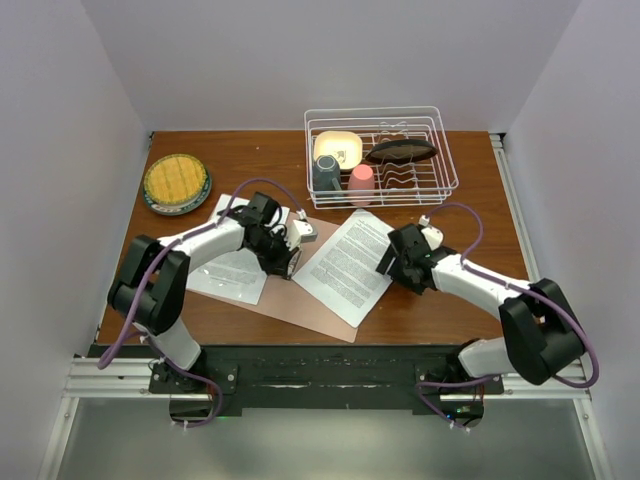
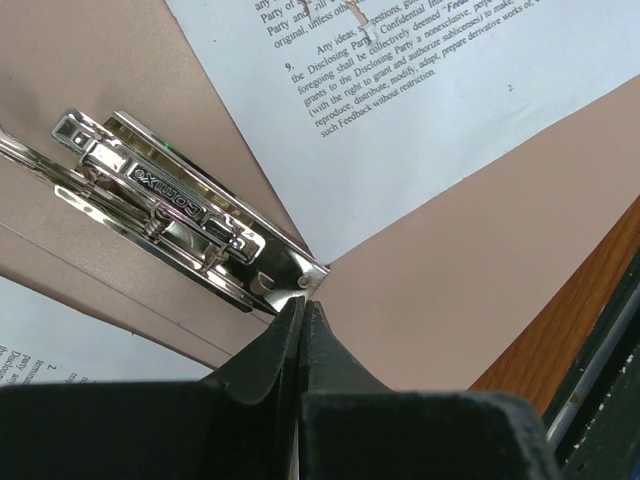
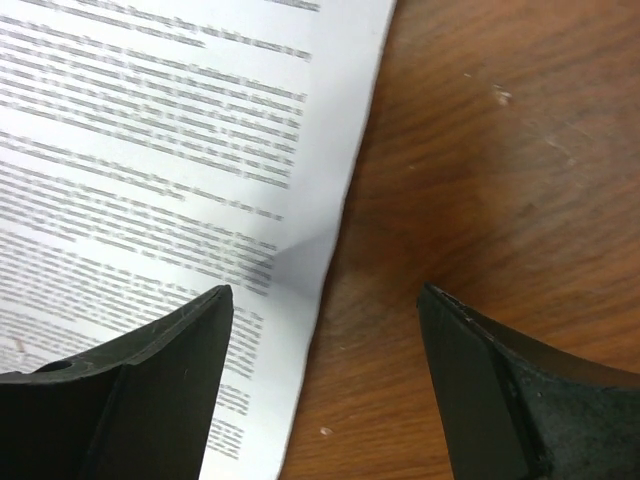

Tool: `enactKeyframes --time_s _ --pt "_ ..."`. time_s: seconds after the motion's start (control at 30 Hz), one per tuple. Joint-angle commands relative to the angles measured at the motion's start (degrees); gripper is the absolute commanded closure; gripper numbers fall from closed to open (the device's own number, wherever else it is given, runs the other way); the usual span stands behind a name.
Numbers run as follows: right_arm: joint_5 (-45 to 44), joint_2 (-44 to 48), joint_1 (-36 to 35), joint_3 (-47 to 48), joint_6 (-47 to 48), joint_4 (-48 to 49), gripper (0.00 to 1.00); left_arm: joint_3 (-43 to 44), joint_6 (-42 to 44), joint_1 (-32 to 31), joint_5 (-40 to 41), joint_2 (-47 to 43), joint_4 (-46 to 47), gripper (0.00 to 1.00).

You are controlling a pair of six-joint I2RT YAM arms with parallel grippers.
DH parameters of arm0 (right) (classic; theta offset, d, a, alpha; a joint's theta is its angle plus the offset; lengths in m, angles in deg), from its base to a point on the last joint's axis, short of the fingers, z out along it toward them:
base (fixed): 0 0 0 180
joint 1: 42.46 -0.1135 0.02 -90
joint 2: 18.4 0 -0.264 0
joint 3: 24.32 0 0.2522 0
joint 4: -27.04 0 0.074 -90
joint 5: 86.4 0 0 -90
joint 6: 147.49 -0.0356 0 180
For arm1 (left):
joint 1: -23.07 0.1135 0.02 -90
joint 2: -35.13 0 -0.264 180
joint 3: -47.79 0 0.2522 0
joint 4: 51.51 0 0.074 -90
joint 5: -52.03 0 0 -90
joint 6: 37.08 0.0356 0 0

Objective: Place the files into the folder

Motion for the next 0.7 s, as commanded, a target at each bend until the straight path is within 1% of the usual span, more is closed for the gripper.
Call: enactKeyframes --time_s 0.0,0.1,0.13,0.23,0.37,0.5,0.57,0.67 --pt "5.66 -3.04 0.29 -2.81 -4.21 8.78 0.24 1.63 0.87 0.4 -3.5 -3.26 -3.84 1.0" --pt "6.45 -4.27 0.38 -3.69 -5.18 10.8 0.26 1.73 1.22 0.49 -2.98 -3.61 -3.6 1.0" --pt "6.89 -4.62 0.47 -3.96 -5.36 12.03 0.28 1.46 1.31 0.49 -1.15 -3.61 -3.16 1.0" --pt "7.68 -5.15 0.47 -5.1 -6.5 13.79 0.33 1.02 1.75 1.62 0.54 -2.56 -2.19 1.0" --pt "7.86 -4.89 0.47 -6.07 -7.38 13.97 0.37 2.51 2.28 2.07 -0.78 -1.06 -3.68 1.0" --pt "7.16 -3.84 0.47 -6.6 -7.56 13.45 0.43 2.6 2.36 2.42 2.29 -1.06 -1.84 1.0" --pt "6.63 -3.31 0.56 -6.86 -7.64 13.01 0.46 2.95 2.45 3.74 2.65 -0.36 -1.48 1.0" --pt "6.45 -3.13 0.56 -7.3 -7.73 13.18 0.49 3.57 2.01 5.06 4.93 0.95 0.79 1.0"
